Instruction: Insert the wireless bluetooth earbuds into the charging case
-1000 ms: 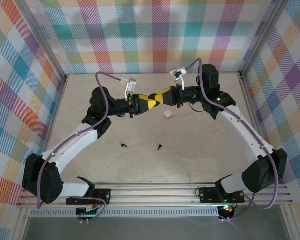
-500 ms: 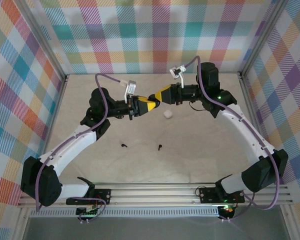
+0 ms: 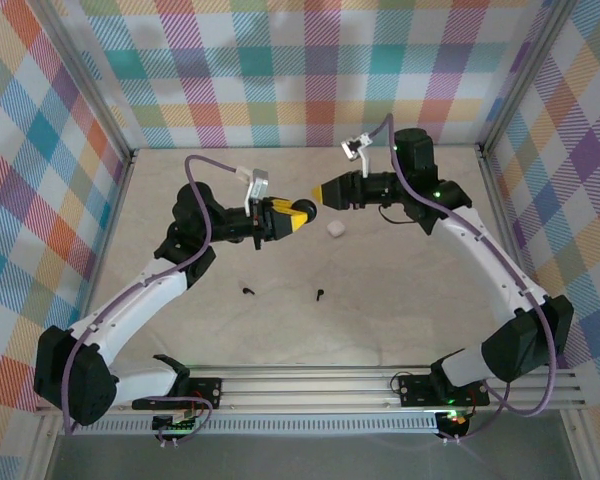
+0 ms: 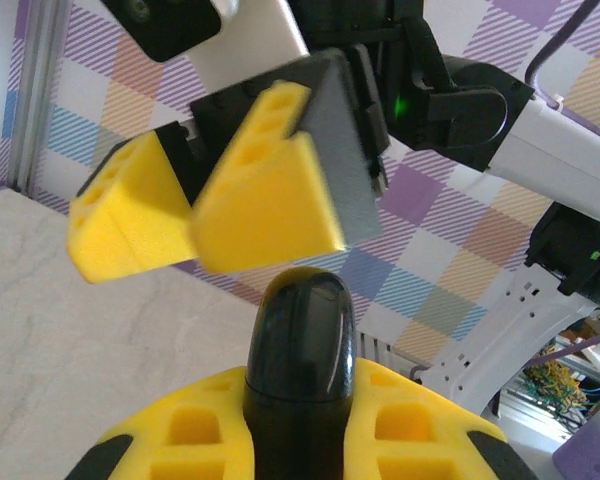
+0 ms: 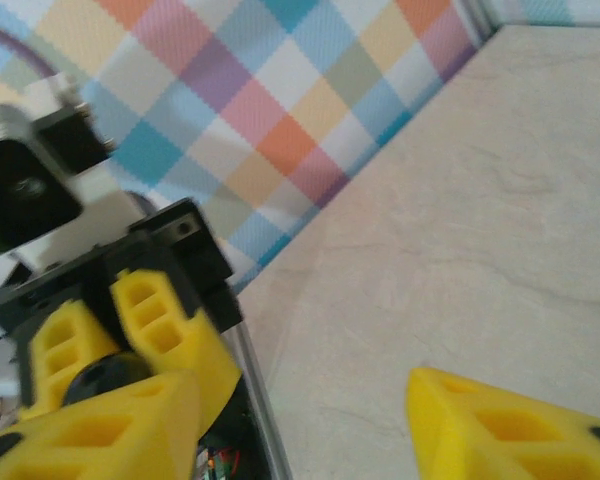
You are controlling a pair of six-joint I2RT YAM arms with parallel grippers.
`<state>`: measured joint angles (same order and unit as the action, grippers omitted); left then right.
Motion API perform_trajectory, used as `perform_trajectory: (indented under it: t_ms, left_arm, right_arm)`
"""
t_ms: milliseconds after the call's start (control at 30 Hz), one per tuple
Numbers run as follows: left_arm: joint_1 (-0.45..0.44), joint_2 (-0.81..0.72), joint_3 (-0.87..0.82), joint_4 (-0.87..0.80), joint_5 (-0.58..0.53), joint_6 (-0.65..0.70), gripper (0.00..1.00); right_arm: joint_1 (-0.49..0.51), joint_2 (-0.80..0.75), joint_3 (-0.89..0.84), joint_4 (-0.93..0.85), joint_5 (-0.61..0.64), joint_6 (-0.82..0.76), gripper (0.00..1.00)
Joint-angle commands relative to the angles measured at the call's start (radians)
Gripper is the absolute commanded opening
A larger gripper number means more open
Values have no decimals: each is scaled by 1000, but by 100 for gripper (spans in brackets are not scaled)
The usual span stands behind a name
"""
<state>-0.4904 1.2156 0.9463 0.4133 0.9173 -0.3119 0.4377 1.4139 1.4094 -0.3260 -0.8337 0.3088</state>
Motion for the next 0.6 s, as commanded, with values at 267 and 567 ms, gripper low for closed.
perform_trajectory:
  t_ms: [267, 567]
  left_arm:
    - [-13, 3, 33, -50, 45, 16, 0]
    - [-16, -30, 51, -111, 52, 62, 0]
  right_arm:
    - [44, -20, 4, 56, -185, -82, 69]
    - [64, 55, 70, -58, -122, -161, 69]
